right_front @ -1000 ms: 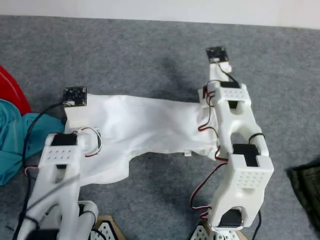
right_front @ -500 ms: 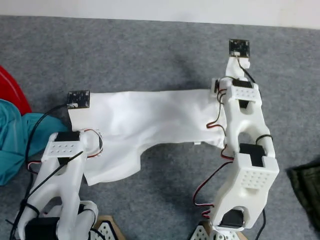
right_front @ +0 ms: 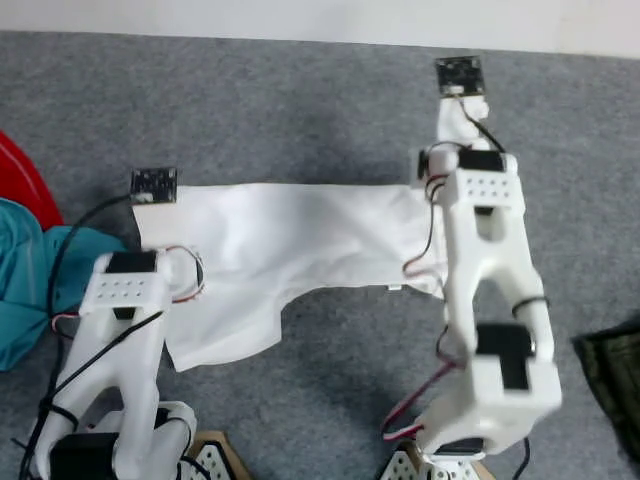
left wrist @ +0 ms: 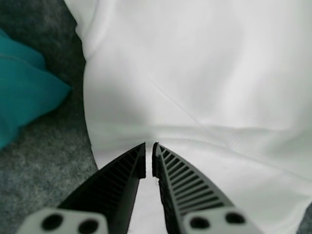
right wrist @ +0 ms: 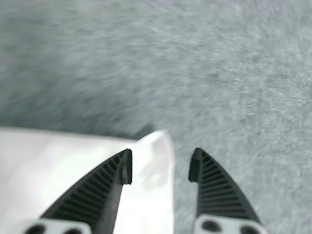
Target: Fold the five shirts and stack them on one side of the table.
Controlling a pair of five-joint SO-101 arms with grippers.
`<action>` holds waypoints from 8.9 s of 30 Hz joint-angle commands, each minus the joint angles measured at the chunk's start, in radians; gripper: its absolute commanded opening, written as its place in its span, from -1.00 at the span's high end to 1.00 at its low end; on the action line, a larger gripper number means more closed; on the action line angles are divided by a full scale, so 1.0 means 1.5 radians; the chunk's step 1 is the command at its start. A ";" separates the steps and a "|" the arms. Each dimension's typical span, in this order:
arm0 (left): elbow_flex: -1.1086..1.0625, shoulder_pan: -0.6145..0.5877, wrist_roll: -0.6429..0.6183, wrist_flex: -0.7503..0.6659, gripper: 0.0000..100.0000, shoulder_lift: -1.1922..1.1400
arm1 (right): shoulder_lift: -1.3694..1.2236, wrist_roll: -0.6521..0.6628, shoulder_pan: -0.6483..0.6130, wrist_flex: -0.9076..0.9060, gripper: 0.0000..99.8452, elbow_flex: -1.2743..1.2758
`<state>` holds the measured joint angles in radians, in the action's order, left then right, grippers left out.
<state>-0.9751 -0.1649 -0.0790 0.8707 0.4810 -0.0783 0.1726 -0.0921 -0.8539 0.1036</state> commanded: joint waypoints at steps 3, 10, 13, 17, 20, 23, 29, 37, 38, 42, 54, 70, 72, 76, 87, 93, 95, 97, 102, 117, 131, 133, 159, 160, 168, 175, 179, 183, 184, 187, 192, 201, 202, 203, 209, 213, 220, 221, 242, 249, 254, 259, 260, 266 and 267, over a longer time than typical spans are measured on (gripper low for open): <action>0.093 0.008 -0.004 0.132 0.89 0.004 | 0.276 0.007 -0.120 -0.040 0.64 0.190; 0.071 -0.030 0.001 0.215 0.89 0.028 | 0.513 0.008 -0.257 -0.037 0.64 0.454; 0.048 -0.067 0.001 0.222 0.89 0.104 | 0.532 0.004 -0.281 -0.036 0.64 0.503; -0.019 -0.075 0.032 0.242 0.78 0.234 | 0.533 0.003 -0.284 0.007 0.64 0.561; -0.084 -0.075 0.042 0.236 0.65 0.298 | 0.539 0.003 -0.282 0.030 0.64 0.596; -0.112 -0.074 0.042 0.236 0.61 0.310 | 0.540 0.002 -0.280 0.056 0.64 0.617; -0.115 -0.074 0.042 0.236 0.60 0.309 | 0.540 0.002 -0.278 0.127 0.64 0.668; -0.110 -0.055 0.042 0.240 0.61 0.277 | 0.540 0.006 -0.251 0.232 0.64 0.738; -0.105 -0.055 0.042 0.238 0.61 0.257 | 0.540 0.006 -0.253 0.245 0.64 0.748; -0.071 -0.057 0.043 0.237 0.61 0.160 | 0.540 0.007 -0.257 0.271 0.64 0.764; -0.049 -0.054 0.043 0.234 0.79 0.087 | 0.540 0.007 -0.254 0.271 0.64 0.764; -0.023 0.003 0.041 0.204 0.99 0.087 | 0.540 0.031 -0.255 0.324 0.64 0.801; -0.004 0.014 0.039 0.204 0.99 0.087 | 0.540 0.031 -0.255 0.329 0.64 0.801; 0.049 0.025 0.037 0.205 0.99 0.087 | 0.534 0.031 -0.255 0.351 0.64 0.805; 0.056 -0.002 0.098 0.321 0.74 0.087 | 0.533 0.031 -0.258 0.351 0.64 0.805; 0.054 -0.090 0.261 0.378 0.38 0.087 | 0.533 0.031 -0.258 0.349 0.64 0.805; 0.038 -0.108 0.298 0.369 0.44 0.087 | 0.533 0.031 -0.258 0.349 0.64 0.805; 0.011 -0.111 0.307 0.334 0.51 0.087 | 0.533 0.032 -0.258 0.349 0.64 0.805; -0.081 -0.108 0.308 0.188 0.62 0.083 | 0.533 0.034 -0.258 0.349 0.64 0.805; -0.105 0.035 0.304 0.123 0.98 0.087 | 0.533 0.035 -0.258 0.351 0.64 0.805; -0.049 0.073 0.152 0.123 0.99 0.087 | 0.533 0.035 -0.256 0.351 0.64 0.805; -0.034 0.071 0.150 0.123 0.99 0.087 | 0.533 0.035 -0.256 0.351 0.64 0.805; 0.108 0.028 -0.147 0.013 0.99 0.082 | 0.532 0.033 -0.258 0.404 0.64 0.838; 0.108 0.036 -0.147 0.005 0.99 0.082 | 0.532 0.033 -0.258 0.404 0.64 0.838; 0.122 0.048 -0.147 -0.083 0.99 0.004 | 0.532 0.032 -0.258 0.405 0.64 0.840; 0.241 0.020 -0.148 -0.100 0.98 -0.185 | 0.532 0.032 -0.260 0.405 0.64 0.840; 0.261 0.019 -0.165 -0.100 0.86 -0.199 | 0.532 0.035 -0.273 0.405 0.64 0.842; 0.260 0.005 -0.254 -0.083 0.51 -0.205 | 0.532 0.035 -0.273 0.405 0.64 0.842; 0.261 0.001 -0.266 -0.076 0.44 -0.205 | 0.532 0.035 -0.273 0.405 0.64 0.842; 0.260 -0.022 -0.301 -0.069 0.31 -0.205 | 0.532 0.035 -0.273 0.405 0.64 0.843; 0.244 -0.067 -0.313 -0.060 0.34 -0.200 | 0.540 0.030 -0.292 0.389 0.64 0.844; 0.242 -0.131 -0.308 -0.013 0.52 -0.126 | 0.532 -0.122 -0.431 0.344 0.88 0.754; 0.239 -0.132 -0.308 -0.004 0.61 -0.106 | 0.532 -0.129 -0.436 0.344 0.96 0.747; 0.229 -0.132 -0.308 0.001 0.71 -0.083 | 0.532 -0.125 -0.442 0.344 1.00 0.743; 0.154 -0.129 -0.267 -0.011 0.98 0.007 | 0.531 -0.146 -0.494 0.346 0.96 0.700; 0.135 -0.129 -0.265 -0.010 0.99 0.031 | 0.500 -0.167 -0.547 0.346 0.96 0.669; 0.153 -0.132 -0.268 -0.014 0.99 -0.023 | 0.254 -0.164 -0.571 0.369 0.99 0.535; 0.159 -0.132 -0.268 -0.014 0.99 -0.036 | 0.242 -0.163 -0.576 0.370 0.99 0.521; 0.218 -0.133 -0.266 -0.014 0.99 -0.153 | 0.072 -0.113 -0.430 0.433 0.99 0.356; 0.217 -0.132 -0.265 -0.014 0.99 -0.153 | -0.023 -0.046 -0.384 0.503 0.99 0.300; 0.216 -0.128 -0.265 -0.011 0.99 -0.153 | 0.015 -0.045 -0.382 0.408 0.99 0.271; 0.228 -0.090 -0.210 0.043 0.98 -0.130 | 0.251 -0.073 -0.407 0.384 0.99 0.425; 0.228 -0.087 -0.181 0.058 0.98 -0.114 | 0.296 -0.073 -0.420 0.392 0.99 0.471; 0.124 -0.118 -0.033 0.136 0.60 -0.002 | 0.468 -0.079 -0.464 0.361 0.88 0.649; 0.103 -0.129 -0.004 0.147 0.53 0.011 | 0.478 -0.089 -0.464 0.341 0.84 0.648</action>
<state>-0.7311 -0.3184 -0.2325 1.0242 0.3936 0.5355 0.0744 -0.7702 -0.2954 1.0595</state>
